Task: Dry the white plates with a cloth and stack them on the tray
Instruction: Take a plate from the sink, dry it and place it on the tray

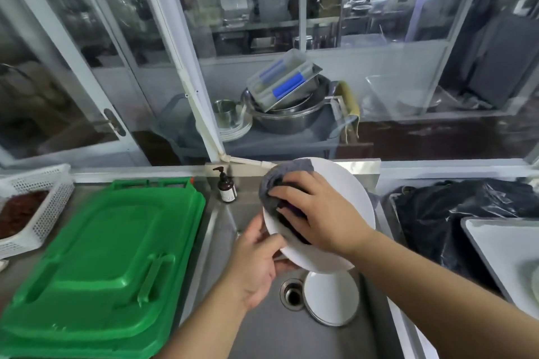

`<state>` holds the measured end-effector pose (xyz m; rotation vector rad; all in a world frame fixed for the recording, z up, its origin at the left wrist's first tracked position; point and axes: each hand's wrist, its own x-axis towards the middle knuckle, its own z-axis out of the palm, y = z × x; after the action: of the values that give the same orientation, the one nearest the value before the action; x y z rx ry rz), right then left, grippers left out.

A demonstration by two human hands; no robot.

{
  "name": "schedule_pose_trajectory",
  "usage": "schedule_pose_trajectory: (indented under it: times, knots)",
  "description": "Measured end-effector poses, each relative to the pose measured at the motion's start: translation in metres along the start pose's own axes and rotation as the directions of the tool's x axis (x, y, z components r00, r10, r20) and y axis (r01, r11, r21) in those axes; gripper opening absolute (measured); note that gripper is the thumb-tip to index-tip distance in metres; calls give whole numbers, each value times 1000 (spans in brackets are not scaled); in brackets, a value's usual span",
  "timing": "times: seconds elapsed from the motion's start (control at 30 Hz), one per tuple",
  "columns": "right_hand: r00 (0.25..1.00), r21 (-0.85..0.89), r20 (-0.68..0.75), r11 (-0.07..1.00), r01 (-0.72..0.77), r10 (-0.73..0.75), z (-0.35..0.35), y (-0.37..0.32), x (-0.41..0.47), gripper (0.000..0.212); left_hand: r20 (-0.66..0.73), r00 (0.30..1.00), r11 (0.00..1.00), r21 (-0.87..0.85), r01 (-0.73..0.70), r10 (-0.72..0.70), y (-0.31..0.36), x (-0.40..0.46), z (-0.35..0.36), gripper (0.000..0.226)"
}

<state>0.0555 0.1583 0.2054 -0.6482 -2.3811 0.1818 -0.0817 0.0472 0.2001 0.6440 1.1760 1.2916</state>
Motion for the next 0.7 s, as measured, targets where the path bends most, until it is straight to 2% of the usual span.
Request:
schedule_pose_trajectory:
  times: [0.1, 0.17, 0.27, 0.4, 0.53, 0.7]
  knots:
    - [990, -84, -88, 990, -115, 107, -11, 9, 32, 33, 38, 999, 998, -47, -30, 32, 17, 1, -5, 50]
    - [971, -123, -95, 966, -229, 218, -19, 16, 49, 35, 35, 997, 993, -95, -68, 72, 29, 4, -9, 45]
    - [915, -175, -107, 898, -403, 390, -28, 24, 62, 37, 9, 991, 983, -130, -129, 131, 46, 10, -19, 56]
    - [839, -193, -106, 816, -544, 534, -26, 20, 55, 36, -36, 980, 966, -162, -201, 198, 60, 19, -30, 58]
    - [803, -172, -36, 788, -591, 595, -19, -11, 36, 37, -87, 976, 962, -174, -212, 199, 70, 26, -39, 60]
    - [840, -56, 57, 841, -537, 540, -11, -51, 25, 31, -94, 979, 966, -171, -193, 179, 79, 30, -36, 61]
